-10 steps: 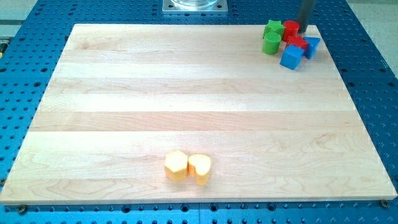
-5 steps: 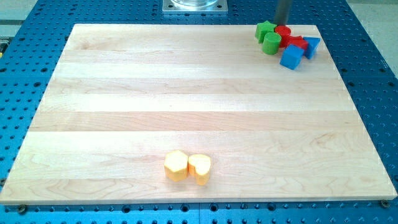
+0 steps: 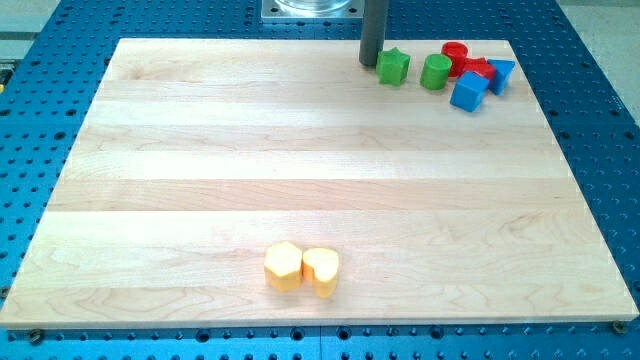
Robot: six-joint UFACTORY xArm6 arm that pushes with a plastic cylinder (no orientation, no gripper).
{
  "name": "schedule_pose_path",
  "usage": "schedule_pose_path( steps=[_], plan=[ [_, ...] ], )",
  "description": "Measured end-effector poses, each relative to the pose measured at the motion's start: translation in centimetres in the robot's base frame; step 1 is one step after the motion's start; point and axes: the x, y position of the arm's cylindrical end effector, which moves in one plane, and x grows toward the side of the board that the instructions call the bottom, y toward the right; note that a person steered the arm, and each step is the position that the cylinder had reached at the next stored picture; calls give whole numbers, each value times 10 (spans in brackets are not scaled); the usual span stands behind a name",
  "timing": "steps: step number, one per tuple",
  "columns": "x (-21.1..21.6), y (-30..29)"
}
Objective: Push the green blocks to the bottom left side of the cube
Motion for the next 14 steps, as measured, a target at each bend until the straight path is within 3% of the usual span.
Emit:
schedule_pose_path(
  steps=[3,5,7,9,14],
  plan=[
    [-2,43],
    [56,32],
    [75,31],
    [-4,57],
    [-4,96]
  ],
)
